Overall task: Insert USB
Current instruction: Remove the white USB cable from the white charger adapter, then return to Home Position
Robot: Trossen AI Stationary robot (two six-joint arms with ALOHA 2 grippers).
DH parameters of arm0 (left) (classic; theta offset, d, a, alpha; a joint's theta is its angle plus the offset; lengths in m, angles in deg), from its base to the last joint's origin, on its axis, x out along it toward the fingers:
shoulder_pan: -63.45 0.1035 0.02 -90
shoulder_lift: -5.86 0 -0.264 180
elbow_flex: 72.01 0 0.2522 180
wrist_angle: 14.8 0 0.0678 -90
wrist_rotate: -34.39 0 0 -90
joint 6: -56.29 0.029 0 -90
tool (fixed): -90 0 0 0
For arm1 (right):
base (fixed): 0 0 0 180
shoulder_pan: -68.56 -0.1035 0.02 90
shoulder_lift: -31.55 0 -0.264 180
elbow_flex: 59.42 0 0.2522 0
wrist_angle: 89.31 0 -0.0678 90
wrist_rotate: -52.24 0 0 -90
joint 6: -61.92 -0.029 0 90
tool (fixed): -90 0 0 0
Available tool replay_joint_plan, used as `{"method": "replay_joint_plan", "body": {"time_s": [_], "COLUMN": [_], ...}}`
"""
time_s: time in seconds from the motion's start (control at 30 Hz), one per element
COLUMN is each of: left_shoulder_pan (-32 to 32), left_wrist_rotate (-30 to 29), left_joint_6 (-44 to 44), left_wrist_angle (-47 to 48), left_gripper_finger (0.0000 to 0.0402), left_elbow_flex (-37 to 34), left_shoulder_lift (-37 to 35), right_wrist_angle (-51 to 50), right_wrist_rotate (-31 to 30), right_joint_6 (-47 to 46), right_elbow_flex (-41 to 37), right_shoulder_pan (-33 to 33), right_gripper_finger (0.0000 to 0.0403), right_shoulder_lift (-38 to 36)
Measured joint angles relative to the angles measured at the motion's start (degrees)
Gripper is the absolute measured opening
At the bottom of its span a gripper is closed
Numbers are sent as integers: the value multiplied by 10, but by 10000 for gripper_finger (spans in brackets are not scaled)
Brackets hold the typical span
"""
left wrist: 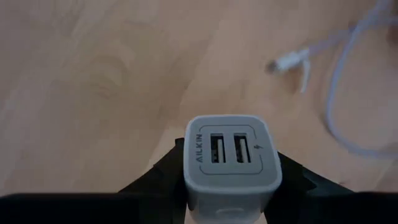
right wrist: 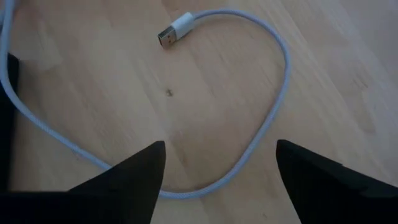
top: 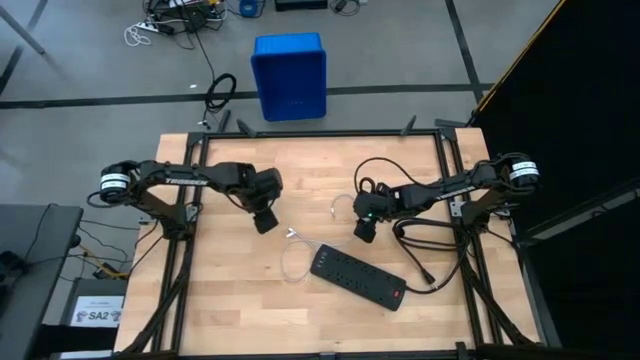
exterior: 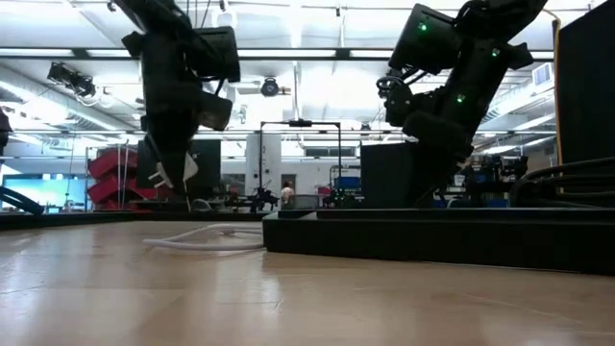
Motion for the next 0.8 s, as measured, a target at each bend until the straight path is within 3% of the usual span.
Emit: {"method": "replay_joint_plan", "body": {"time_s": [0.27, 0.4, 0.67, 0.8], "left_shoulder_pan": [0, 0, -2, -39], "left_wrist_rotate": [-15, -40, -74, -37], "left_joint_6": [13, 18, 56, 102], "left_wrist_angle": [51, 47, 19, -135], "left_gripper_finger": [220, 247, 234, 197], "left_elbow_flex": [0, 0, 32, 16], "left_shoulder_lift": [14, 21, 8, -56], "right_wrist_angle": [4, 4, 16, 27], "right_wrist_rotate": [-2, -3, -3, -26], "right_joint_6": [-3, -3, 17, 66], "right_elbow_flex": [0, 0, 0, 0], "right_shoulder_pan": [0, 0, 0, -13], "right_gripper_finger": [268, 263, 247, 221], "right_shoulder_lift": [0, 0, 0, -12]}}
